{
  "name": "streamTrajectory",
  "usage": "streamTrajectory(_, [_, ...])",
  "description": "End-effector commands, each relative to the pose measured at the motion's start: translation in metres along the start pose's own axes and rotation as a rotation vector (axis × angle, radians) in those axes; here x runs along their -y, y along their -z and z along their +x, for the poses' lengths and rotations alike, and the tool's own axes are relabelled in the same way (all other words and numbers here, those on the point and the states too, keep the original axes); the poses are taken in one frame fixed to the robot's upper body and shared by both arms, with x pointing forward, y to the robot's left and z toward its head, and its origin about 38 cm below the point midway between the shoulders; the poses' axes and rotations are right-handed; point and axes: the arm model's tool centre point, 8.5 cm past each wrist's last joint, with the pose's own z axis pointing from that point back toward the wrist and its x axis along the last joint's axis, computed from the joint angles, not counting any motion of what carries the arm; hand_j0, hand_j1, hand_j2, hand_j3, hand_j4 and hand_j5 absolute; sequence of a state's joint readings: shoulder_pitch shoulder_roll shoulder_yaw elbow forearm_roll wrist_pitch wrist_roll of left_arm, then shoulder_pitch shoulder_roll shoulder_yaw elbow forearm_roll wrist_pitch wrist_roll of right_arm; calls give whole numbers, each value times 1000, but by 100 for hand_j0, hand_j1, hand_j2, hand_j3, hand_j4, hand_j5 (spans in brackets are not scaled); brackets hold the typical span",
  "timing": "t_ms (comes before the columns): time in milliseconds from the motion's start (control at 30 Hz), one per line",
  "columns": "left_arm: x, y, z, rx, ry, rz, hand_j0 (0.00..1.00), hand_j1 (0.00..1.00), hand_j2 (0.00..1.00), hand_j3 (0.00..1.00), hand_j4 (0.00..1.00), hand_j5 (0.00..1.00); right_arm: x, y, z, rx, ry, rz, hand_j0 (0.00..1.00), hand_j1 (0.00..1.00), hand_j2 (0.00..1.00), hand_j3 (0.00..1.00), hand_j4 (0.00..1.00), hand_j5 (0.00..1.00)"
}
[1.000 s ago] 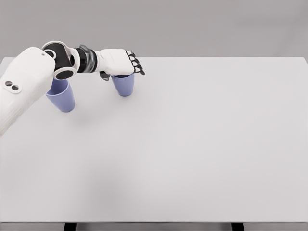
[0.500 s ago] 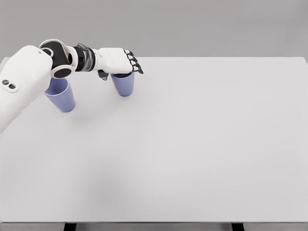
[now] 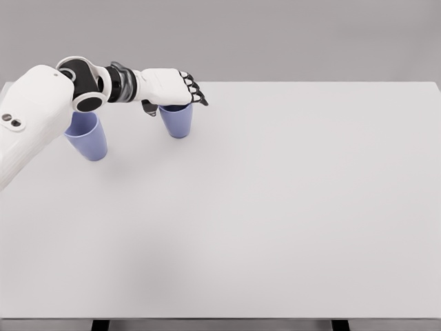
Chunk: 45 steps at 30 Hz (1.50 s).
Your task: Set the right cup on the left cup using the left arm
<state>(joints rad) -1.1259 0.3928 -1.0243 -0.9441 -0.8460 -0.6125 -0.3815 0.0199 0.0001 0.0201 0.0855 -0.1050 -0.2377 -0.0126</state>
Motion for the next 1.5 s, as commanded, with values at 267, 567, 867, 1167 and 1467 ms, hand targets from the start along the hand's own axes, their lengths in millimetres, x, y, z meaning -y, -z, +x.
streamTrajectory(267, [0, 0, 0, -1, 8, -23, 96, 96, 96, 96, 96, 96, 0, 0, 0, 1, -1, 0, 100, 100, 100, 100, 100, 100])
streamTrajectory(567, [0, -1, -1, -4, 7, -24, 85, 85, 85, 85, 85, 85, 0, 0, 0, 0, 1, 0, 100, 100, 100, 100, 100, 100])
streamTrajectory(867, [1, -2, -3, -7, 1, -47, 77, 77, 77, 77, 77, 77, 0, 0, 0, 1, 1, 0, 100, 100, 100, 100, 100, 100])
streamTrajectory(1167, [-1, -3, -3, -7, -4, -38, 75, 75, 75, 75, 75, 75, 0, 0, 0, 0, 1, 0, 100, 100, 100, 100, 100, 100])
streamTrajectory(1467, [-10, -12, -12, -29, -25, 6, 75, 75, 75, 75, 75, 75, 0, 0, 0, 0, 1, 0, 100, 100, 100, 100, 100, 100])
